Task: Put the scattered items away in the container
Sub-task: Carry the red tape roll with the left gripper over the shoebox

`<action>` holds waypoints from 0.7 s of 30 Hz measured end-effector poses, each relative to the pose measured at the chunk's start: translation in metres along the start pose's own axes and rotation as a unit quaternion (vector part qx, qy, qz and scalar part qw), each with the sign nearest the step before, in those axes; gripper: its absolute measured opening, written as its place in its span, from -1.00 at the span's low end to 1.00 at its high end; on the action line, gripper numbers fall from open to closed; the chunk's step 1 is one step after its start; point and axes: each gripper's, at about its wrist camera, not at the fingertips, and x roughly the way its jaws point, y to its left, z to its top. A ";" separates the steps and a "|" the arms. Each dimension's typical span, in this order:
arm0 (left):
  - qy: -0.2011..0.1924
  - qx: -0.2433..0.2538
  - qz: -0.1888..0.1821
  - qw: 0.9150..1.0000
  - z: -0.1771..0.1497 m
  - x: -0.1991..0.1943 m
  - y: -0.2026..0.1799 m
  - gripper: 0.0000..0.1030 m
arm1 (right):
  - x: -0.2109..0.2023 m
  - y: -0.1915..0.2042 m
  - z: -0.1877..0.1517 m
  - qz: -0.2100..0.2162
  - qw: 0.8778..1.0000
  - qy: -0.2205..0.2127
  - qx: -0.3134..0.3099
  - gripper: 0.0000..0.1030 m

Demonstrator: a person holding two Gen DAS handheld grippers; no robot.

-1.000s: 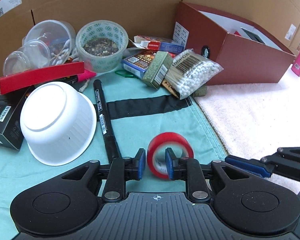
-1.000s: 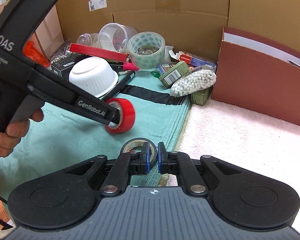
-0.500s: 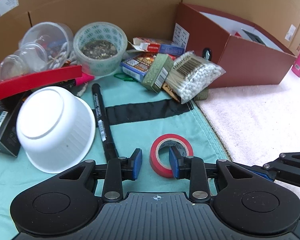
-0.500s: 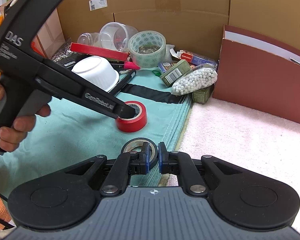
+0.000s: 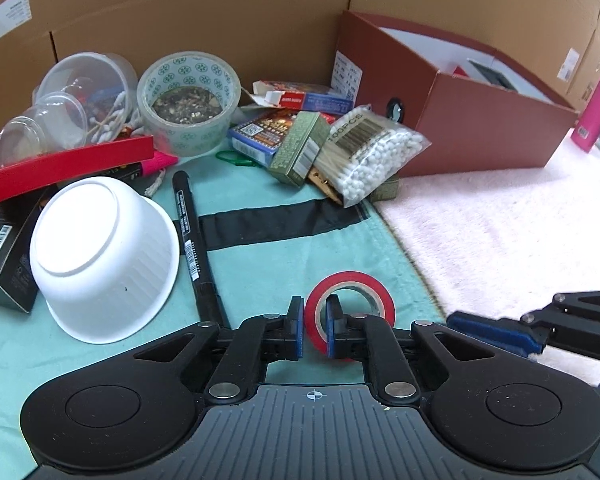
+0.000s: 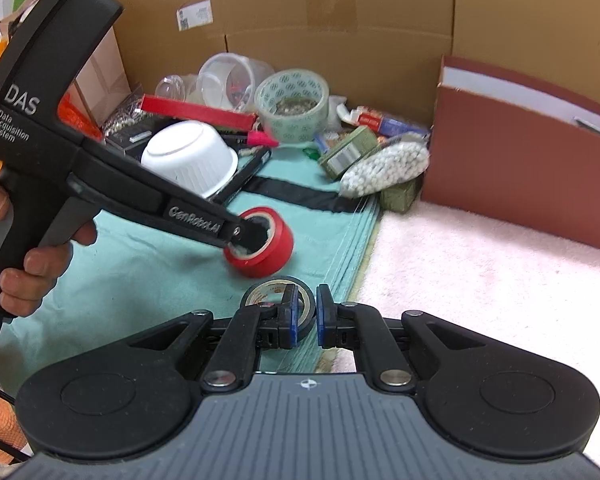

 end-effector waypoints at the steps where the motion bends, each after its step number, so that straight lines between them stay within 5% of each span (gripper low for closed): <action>1: -0.002 -0.001 -0.002 1.000 0.001 -0.002 -0.001 -0.89 | -0.003 -0.002 0.002 -0.001 1.000 -0.005 0.001 -0.80; 21: -0.125 0.021 -0.039 0.991 0.095 -0.048 -0.074 -0.89 | -0.054 -0.060 0.062 -0.089 0.986 -0.141 0.000 -0.80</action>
